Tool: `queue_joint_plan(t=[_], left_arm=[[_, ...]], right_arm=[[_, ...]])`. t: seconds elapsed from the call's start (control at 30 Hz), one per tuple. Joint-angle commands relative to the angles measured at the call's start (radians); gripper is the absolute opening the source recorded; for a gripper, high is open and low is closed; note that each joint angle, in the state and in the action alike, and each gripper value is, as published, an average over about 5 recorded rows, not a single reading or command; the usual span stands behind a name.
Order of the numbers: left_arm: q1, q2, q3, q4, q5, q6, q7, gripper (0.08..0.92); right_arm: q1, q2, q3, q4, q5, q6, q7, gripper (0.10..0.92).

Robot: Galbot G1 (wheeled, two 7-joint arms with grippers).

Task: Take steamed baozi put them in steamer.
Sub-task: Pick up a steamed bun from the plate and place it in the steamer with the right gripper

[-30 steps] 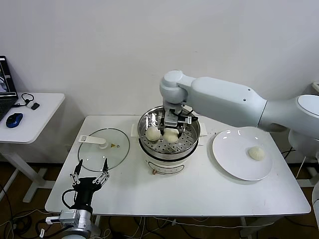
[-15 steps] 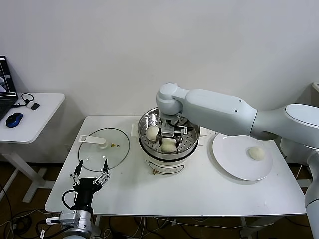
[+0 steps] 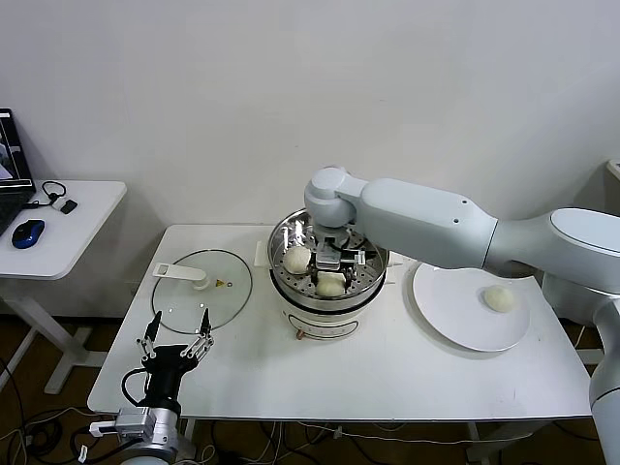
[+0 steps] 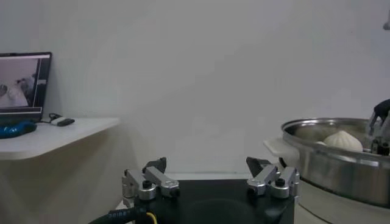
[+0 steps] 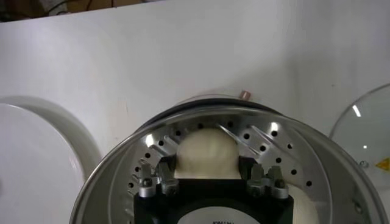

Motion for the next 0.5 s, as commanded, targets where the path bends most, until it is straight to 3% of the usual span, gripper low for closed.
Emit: queue_joint_plan(t=[0.03,0.13,0.3,0.5], left_arm=[[0.0,-0.001,0.002,0.003,-0.003,0.001,-0.001,0.823],[-0.001,-0.002,0.004,0.004,-0.003,0.001,-0.001,0.823],[-0.002,-0.001,0.004,0.003,-0.003,0.003,-0.001,0.823],[0.0,0.0,0.003,0.002,-0.001,0.002,-0.001,0.823]], right_arm=[[-0.008,0.0,0.006,-0.003,-0.009,0.005,0.001,0.662],[-0.007,0.001,0.009,-0.004,-0.01,0.004,0.003,0.682],[-0.003,0.002,0.013,-0.005,-0.005,0.005,0.003,0.793],[0.025,-0.007,0.018,-0.009,0.025,0.009,-0.002,0.822]])
